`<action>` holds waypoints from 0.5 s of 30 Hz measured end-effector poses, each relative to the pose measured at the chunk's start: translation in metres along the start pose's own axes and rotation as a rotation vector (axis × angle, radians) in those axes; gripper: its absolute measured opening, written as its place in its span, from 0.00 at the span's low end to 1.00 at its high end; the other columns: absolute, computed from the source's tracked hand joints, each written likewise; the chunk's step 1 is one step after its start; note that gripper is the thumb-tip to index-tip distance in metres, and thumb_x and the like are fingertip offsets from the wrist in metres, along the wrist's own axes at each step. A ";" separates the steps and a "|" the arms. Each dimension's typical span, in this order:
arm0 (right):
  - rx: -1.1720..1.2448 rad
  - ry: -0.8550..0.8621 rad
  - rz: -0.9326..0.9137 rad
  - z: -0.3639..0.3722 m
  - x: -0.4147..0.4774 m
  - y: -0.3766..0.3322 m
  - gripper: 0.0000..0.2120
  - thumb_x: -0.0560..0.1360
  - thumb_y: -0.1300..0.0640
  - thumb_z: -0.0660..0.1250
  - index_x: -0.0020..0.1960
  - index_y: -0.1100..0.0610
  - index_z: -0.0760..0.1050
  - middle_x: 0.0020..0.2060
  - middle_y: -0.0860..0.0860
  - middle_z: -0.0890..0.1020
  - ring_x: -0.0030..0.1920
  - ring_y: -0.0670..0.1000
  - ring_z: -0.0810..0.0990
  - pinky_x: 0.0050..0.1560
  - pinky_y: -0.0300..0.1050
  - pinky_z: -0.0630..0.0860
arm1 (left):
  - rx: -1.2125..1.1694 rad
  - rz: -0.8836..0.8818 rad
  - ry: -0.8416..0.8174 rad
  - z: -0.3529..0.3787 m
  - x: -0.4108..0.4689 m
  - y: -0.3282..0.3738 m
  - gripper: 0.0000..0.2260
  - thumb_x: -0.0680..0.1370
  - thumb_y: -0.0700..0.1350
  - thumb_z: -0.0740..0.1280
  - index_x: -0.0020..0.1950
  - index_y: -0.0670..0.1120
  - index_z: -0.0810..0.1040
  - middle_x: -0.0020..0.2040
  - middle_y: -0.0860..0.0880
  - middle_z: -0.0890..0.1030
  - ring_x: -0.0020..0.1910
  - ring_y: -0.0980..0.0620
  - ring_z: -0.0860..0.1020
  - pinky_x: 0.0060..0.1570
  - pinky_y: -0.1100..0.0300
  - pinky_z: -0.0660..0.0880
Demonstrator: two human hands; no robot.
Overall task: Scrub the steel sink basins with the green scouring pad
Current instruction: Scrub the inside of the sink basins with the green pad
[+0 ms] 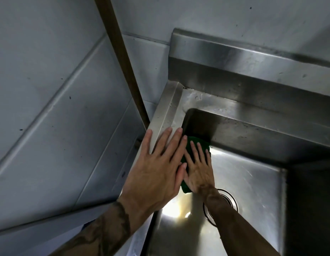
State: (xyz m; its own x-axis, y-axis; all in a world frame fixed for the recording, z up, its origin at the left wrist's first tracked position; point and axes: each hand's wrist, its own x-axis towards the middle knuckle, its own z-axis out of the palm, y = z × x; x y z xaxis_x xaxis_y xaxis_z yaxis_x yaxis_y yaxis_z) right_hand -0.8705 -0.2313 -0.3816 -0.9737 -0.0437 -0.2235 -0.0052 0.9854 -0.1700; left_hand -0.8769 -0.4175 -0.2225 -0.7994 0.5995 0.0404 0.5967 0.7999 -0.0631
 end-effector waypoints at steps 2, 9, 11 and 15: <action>0.000 0.015 0.064 0.007 0.003 -0.007 0.33 0.81 0.40 0.37 0.84 0.48 0.47 0.84 0.52 0.48 0.84 0.54 0.42 0.82 0.58 0.41 | -0.009 -0.004 0.014 0.002 0.001 0.000 0.29 0.88 0.58 0.47 0.85 0.44 0.56 0.86 0.41 0.55 0.86 0.41 0.54 0.80 0.30 0.57; 0.056 0.052 0.014 0.031 -0.044 -0.031 0.38 0.83 0.43 0.53 0.82 0.49 0.33 0.84 0.55 0.50 0.84 0.56 0.45 0.81 0.62 0.50 | -0.005 0.000 -0.039 -0.001 -0.001 -0.001 0.30 0.88 0.58 0.45 0.86 0.44 0.53 0.87 0.40 0.53 0.86 0.40 0.51 0.81 0.31 0.53; 0.110 0.097 0.004 0.040 -0.060 -0.039 0.42 0.82 0.44 0.57 0.81 0.48 0.27 0.83 0.56 0.54 0.83 0.58 0.50 0.80 0.64 0.56 | -0.004 0.001 -0.050 -0.001 -0.001 -0.001 0.30 0.88 0.58 0.44 0.86 0.44 0.52 0.87 0.40 0.51 0.86 0.40 0.50 0.81 0.31 0.52; 0.053 0.072 0.069 0.038 -0.030 -0.033 0.39 0.83 0.39 0.52 0.81 0.46 0.29 0.84 0.54 0.49 0.84 0.57 0.44 0.81 0.62 0.50 | -0.012 -0.004 -0.041 0.000 0.000 0.000 0.30 0.88 0.59 0.42 0.86 0.44 0.52 0.87 0.41 0.51 0.86 0.41 0.50 0.81 0.31 0.52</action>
State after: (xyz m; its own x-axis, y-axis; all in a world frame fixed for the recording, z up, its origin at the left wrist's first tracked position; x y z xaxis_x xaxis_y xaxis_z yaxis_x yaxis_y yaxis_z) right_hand -0.8328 -0.2689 -0.4059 -0.9852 0.0372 -0.1674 0.0722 0.9755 -0.2079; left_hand -0.8771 -0.4174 -0.2226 -0.8040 0.5946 -0.0005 0.5938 0.8030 -0.0506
